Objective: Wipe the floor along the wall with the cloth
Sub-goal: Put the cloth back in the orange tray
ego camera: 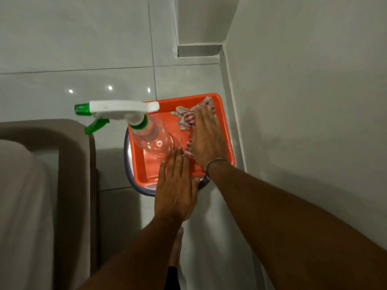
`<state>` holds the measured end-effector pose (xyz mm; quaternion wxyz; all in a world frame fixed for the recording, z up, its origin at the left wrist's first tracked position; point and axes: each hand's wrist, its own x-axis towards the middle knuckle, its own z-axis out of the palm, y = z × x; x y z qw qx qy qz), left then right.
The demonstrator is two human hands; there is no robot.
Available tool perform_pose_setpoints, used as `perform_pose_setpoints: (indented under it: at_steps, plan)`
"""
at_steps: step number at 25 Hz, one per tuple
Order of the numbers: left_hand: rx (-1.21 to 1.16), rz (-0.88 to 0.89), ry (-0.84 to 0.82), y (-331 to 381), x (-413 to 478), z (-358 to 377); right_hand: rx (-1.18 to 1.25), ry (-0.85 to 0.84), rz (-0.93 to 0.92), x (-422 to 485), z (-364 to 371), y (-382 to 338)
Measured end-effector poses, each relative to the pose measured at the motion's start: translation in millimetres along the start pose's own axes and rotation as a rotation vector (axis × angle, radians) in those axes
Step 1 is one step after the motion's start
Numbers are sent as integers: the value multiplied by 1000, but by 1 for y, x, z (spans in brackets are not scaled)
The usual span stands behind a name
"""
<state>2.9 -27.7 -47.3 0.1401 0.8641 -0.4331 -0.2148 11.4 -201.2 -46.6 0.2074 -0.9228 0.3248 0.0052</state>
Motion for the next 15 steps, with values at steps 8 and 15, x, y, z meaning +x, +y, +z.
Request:
perform_pose_setpoints:
  at_steps: [8, 15]
  plan:
    - [57, -13, 92, -12, 5, 30, -182, -189, 123, 19, 64, 20]
    - [7, -3, 10, -8, 1, 15, -118, -150, 105, 6, 42, 15]
